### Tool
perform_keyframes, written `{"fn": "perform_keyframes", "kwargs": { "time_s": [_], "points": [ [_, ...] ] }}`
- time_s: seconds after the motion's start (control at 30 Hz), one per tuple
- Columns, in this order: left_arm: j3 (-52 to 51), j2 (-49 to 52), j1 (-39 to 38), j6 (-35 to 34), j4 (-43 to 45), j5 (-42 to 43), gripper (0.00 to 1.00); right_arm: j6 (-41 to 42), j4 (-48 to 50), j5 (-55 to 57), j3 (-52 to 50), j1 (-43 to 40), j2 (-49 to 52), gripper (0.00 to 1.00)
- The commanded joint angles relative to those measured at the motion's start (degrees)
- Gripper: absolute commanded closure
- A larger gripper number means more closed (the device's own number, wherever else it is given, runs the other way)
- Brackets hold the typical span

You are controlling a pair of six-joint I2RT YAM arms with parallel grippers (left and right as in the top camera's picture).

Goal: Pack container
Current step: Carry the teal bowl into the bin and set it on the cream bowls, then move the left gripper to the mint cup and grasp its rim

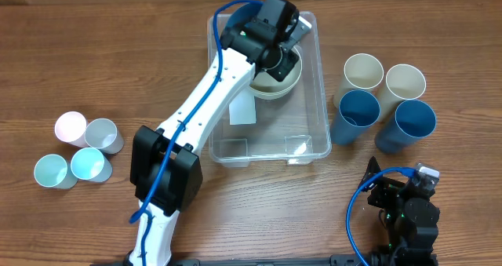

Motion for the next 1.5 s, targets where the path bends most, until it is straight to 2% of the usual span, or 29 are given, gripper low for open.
{"fn": "perform_keyframes", "kwargs": {
  "time_s": [0.0, 0.17, 0.27, 0.33, 0.53, 0.73, 0.9, 0.97, 1.0, 1.17, 1.23, 1.33, 1.47],
  "points": [
    [0.9, 0.4, -1.0, 3.4, 0.4, -0.4, 0.96, 0.4, -0.3, 0.3, -0.9, -0.2, -0.6, 0.0],
    [0.9, 0.9, -1.0, 3.4, -1.3, -0.2, 0.94, 0.4, -0.3, 0.3, -0.9, -0.2, -0.6, 0.0],
    [1.0, 0.8, -1.0, 3.0, -2.4, -0.5, 0.83, 0.4, -0.3, 0.3, -0.9, -0.2, -0.6, 0.0],
    [1.4, 0.8, -1.0, 1.6, -3.6, -1.9, 0.65, 0.4, -0.3, 0.3, -0.9, -0.2, -0.6, 0.0],
    [6.9, 0.8, -1.0, 0.8, -9.9, -6.4, 0.53, 0.4, -0.3, 0.3, -0.9, -0.2, -0.6, 0.0],
    [18.0, 0.8, -1.0, -2.5, -17.4, -7.9, 0.5, 0.4, -0.3, 0.3, -0.9, -0.2, -0.6, 0.0],
    [25.6, 0.6, -0.2, -8.9, -27.0, -12.8, 0.55, 0.4, -0.3, 0.3, -0.9, -0.2, -0.6, 0.0],
    [29.9, 0.0, 0.9, -12.2, -32.7, -14.9, 0.47, 0.4, -0.3, 0.3, -0.9, -0.2, -0.6, 0.0],
    [32.0, -0.6, 1.6, -13.1, -35.3, -15.4, 0.4, 0.4, -0.3, 0.3, -0.9, -0.2, -0.6, 0.0],
    [39.5, -4.4, 7.3, -15.4, -45.7, -16.2, 0.4, 0.4, -0.3, 0.3, -0.9, -0.2, -0.6, 0.0],
    [38.4, -7.5, 10.5, -16.2, -45.7, -13.5, 0.38, 0.4, -0.3, 0.3, -0.9, -0.2, -0.6, 0.0],
    [36.1, -12.2, 15.6, -17.8, -45.7, -9.8, 0.39, 0.4, -0.3, 0.3, -0.9, -0.2, -0.6, 0.0],
    [24.8, -22.4, 24.9, -18.1, -45.7, -8.9, 0.4, 0.4, -0.3, 0.3, -0.9, -0.2, -0.6, 0.0]
  ]
}}
